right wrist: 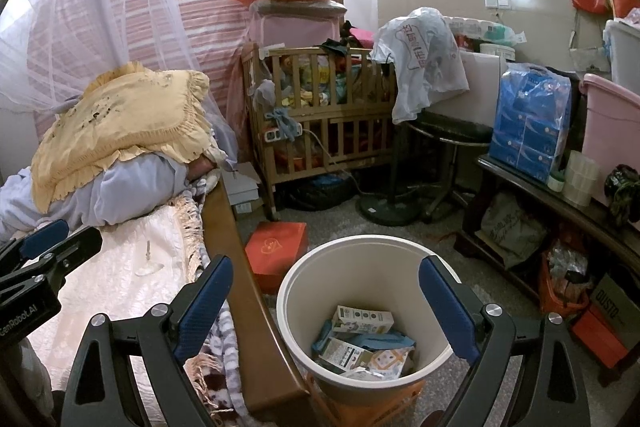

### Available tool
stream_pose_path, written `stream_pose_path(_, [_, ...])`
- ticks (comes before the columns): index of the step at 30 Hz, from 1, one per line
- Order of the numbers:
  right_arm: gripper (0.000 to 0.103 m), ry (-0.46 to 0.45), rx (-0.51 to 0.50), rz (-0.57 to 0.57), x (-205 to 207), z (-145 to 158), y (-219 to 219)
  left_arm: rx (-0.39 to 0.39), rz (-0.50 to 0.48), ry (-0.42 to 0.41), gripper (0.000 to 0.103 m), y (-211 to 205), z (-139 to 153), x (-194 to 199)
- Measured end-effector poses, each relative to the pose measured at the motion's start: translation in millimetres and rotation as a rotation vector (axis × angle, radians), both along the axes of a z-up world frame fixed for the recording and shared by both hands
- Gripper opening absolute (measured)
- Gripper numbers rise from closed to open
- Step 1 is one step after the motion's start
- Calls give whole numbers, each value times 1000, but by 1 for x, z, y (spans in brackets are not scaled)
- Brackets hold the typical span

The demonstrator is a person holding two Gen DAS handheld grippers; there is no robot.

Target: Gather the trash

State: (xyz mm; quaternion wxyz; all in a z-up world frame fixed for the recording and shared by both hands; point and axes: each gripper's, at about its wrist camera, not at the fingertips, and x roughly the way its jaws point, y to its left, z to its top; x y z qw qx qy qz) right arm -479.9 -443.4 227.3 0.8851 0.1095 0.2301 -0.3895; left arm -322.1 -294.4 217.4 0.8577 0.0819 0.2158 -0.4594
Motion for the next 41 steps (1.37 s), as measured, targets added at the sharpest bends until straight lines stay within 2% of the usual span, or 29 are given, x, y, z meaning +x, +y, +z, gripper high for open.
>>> stream_pose_path(31, [93, 8, 8, 3, -5, -7, -2, 25, -29, 17, 70, -3, -8, 1])
stream_pose_path(36, [94, 20, 10, 8, -6, -14, -2, 25, -39, 46, 70, -2, -10, 7])
stream_pose_path(41, [94, 41, 9, 28, 9, -12, 3, 25, -22, 61, 70, 10, -13, 20])
